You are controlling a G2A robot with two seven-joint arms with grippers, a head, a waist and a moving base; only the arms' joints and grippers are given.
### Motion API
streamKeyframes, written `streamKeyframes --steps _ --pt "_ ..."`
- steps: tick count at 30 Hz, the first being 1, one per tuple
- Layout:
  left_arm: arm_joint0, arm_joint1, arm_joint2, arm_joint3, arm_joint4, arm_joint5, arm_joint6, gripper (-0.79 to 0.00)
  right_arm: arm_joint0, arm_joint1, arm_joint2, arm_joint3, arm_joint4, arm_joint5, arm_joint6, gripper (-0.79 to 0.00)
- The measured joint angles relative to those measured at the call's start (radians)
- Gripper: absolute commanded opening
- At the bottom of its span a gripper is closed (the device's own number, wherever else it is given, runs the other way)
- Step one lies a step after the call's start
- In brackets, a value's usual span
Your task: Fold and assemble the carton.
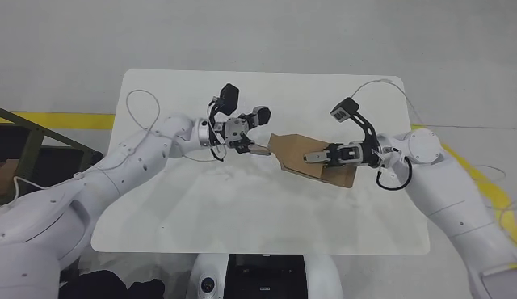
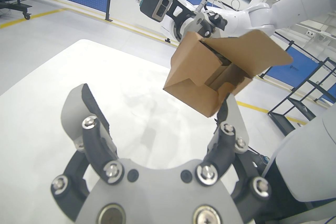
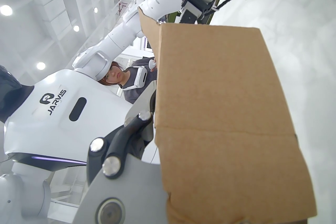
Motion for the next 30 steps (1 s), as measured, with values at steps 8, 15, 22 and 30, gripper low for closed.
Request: streamKeyframes --steps 8,15,22,30 --pt "-0.022 0.01 0.032 -0.047 0.03 0.0 -0.029 0.0 0.009 -0.01 -0.005 0.004 -0.01 -0.003 -0.003 -0.785" --pt "-0.032 -0.003 0.023 -0.052 0.014 0.0 -0.078 0.0 -0.008 -0.009 0.004 -0.021 -0.039 -0.013 -0.013 -0.785" --pt "-0.03 -0.019 -0.001 -0.052 0.004 0.0 -0.13 0.0 -0.02 -0.011 0.002 -0.042 -0.059 -0.019 -0.019 -0.785" --pt "-0.017 -0.035 -0.029 -0.058 0.006 0.0 -0.186 0.0 -0.024 -0.014 0.001 -0.052 -0.071 -0.025 -0.025 -0.785"
